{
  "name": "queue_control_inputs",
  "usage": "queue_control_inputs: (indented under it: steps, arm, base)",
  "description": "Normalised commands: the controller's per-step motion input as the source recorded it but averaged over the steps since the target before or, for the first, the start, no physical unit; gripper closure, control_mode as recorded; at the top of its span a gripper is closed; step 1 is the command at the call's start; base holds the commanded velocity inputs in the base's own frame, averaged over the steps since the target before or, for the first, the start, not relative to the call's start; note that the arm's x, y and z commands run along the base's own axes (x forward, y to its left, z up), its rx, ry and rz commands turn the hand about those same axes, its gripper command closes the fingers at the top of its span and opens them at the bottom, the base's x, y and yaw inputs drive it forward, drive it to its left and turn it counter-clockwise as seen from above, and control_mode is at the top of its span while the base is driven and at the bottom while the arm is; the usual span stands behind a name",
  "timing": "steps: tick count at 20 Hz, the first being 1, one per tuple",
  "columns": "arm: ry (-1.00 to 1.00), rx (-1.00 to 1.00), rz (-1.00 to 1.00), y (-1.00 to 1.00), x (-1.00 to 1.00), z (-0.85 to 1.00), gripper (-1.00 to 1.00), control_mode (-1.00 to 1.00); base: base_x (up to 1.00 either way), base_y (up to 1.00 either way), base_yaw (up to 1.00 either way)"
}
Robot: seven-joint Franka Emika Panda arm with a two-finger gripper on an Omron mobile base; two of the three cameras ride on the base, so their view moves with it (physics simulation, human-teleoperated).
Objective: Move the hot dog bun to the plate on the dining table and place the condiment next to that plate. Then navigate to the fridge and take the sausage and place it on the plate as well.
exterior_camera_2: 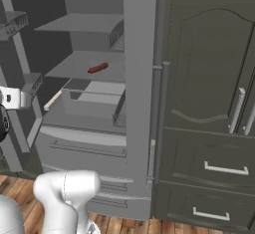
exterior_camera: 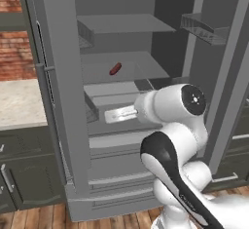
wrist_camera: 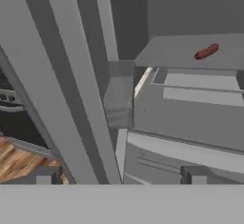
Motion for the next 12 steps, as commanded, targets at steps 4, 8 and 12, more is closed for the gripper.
queue_control_inputs:
  steps: [4,8,12]
  arm:
    - [0.04,0.14,-0.02,-0.29,1.0,0.05,-1.0,-1.0]
    - [0.0,0.11,0.0,0.0,1.0,0.0,-1.0,-1.0]
    - [0.07,0.08,0.0,0.19,1.0,0.0,-1.0,-1.0]
  base:
    - [0.0,0.0,0.0]
    - [0.0,0.0,0.0]
    - [0.0,0.0,0.0]
